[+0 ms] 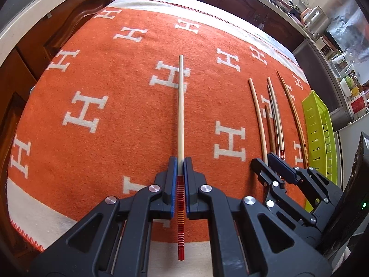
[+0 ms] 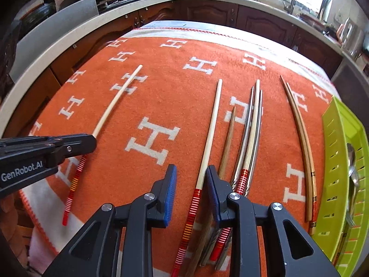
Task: Organize utensils
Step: 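Grasp a red-banded chopstick with the left tool while the right tool grasps another red-banded chopstick, then carry both chopsticks into the green tray and open both tools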
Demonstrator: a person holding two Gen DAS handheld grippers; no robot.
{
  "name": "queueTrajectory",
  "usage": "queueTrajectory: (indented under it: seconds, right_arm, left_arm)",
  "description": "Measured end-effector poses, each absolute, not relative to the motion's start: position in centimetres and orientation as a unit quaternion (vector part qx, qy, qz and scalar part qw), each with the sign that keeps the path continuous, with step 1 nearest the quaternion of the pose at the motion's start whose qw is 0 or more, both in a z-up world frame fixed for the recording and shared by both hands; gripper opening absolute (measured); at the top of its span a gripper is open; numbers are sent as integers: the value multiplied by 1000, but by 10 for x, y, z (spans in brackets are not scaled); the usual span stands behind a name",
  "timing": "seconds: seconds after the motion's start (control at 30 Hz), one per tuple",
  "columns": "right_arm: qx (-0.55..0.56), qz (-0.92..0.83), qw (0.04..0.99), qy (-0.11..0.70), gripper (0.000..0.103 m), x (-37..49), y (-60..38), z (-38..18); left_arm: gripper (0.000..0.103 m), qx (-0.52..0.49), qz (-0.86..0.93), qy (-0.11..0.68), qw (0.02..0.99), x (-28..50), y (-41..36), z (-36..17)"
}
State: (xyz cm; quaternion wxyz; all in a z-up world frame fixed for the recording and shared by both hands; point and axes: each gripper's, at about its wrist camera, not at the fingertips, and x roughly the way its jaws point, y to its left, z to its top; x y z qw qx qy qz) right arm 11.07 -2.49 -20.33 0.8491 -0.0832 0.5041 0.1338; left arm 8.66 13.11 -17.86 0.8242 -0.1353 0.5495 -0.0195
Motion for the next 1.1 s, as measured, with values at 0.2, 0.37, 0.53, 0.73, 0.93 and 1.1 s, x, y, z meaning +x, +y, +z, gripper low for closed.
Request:
queueTrajectory:
  seconds: [0.2,0.37,0.53,0.73,0.93,1.1]
  right_arm:
    - [-70,123,853,502,5,108,-19,-203]
    - [7,139,840,525,5,109,-43,-192]
    - [80,144,843,512,5,100,-79,-166]
    - [135,122,858,480,5,83,-136,-133]
    - [170,89,865,463,5,68,-199,-117]
    - [204,49,866,454,5,60,-256,-115]
  left_arm:
    - [3,-128,-25,543,829,84,126,-171]
    - [3,-111,-38,531,839,77,112,-155]
    - [3,-98,-63,527,842,73,87,-138]
    - [3,-69,-109,527,840,72,37,-119]
    - [3,-33,-169,527,832,77,-28,-102]
    - [3,-14,-214,530,820,86,-82,-92]
